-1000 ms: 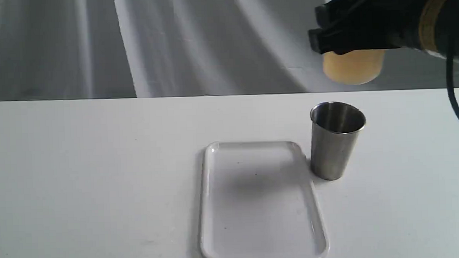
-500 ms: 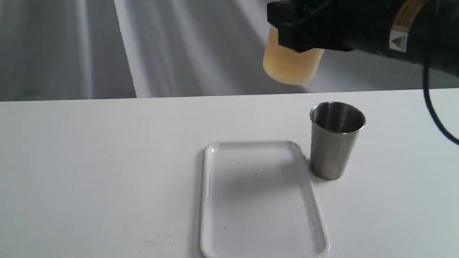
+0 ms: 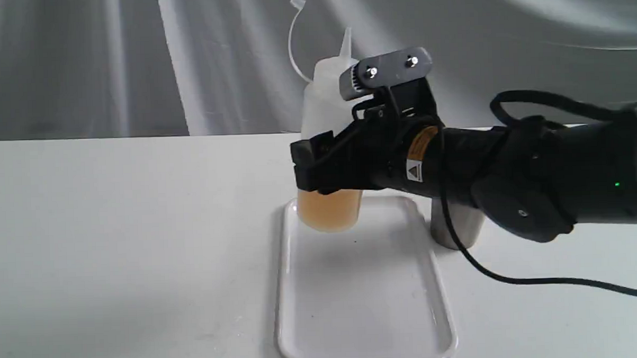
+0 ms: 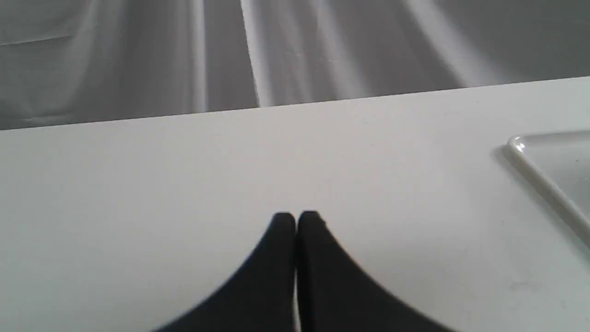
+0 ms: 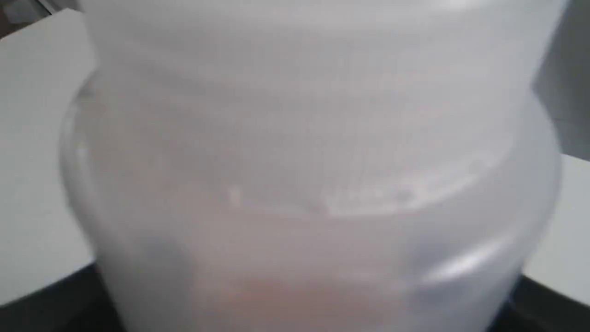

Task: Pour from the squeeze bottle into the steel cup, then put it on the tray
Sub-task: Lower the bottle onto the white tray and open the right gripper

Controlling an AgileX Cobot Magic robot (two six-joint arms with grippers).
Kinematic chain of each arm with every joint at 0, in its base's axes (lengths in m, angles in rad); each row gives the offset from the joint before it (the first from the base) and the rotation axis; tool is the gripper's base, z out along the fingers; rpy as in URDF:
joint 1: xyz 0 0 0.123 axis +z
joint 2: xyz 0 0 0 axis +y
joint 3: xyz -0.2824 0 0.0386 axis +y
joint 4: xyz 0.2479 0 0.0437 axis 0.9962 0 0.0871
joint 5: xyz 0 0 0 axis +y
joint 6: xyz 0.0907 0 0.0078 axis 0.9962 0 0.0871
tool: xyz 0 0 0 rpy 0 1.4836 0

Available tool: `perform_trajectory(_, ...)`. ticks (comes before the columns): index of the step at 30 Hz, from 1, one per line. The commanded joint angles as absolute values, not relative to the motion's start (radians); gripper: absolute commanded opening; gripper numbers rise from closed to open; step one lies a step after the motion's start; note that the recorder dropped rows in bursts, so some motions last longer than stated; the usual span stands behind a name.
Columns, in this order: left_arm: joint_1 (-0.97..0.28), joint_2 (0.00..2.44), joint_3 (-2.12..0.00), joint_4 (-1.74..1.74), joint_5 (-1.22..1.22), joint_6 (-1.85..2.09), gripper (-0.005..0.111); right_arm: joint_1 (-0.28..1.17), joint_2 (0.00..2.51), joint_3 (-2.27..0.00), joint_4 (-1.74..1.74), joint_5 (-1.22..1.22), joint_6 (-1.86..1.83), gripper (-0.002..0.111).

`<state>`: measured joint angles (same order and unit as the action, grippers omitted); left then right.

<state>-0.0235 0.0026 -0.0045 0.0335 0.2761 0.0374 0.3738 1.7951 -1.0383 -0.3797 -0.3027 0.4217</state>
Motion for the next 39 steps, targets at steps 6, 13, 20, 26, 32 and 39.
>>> perform_trajectory(6, -0.022, 0.0, 0.0, 0.033, 0.266, 0.037, 0.0, 0.386, 1.823, -1.017, -0.242, -0.429, 0.227, 0.017)
perform_trajectory(13, -0.022, 0.0, 0.0, 0.033, 0.266, 0.033, 0.0, 0.386, 1.823, -0.883, -0.143, -0.561, 0.149, 0.017)
perform_trajectory(20, -0.022, 0.0, 0.0, 0.033, 0.266, 0.033, 0.0, 0.386, 1.826, -0.864, -0.073, -0.561, 0.058, 0.017)
perform_trajectory(26, -0.022, 0.0, 0.0, 0.033, 0.266, 0.037, 0.0, 0.386, 1.887, -0.864, -0.033, -0.575, 0.053, 0.017)
perform_trajectory(32, -0.022, 0.0, 0.0, 0.033, 0.266, 0.037, 0.0, 0.388, 1.914, -0.864, -0.033, -0.578, 0.053, 0.017)
perform_trajectory(39, -0.022, 0.0, 0.0, 0.033, 0.266, 0.032, 0.0, 0.388, 1.915, -0.864, -0.033, -0.578, 0.048, 0.017)
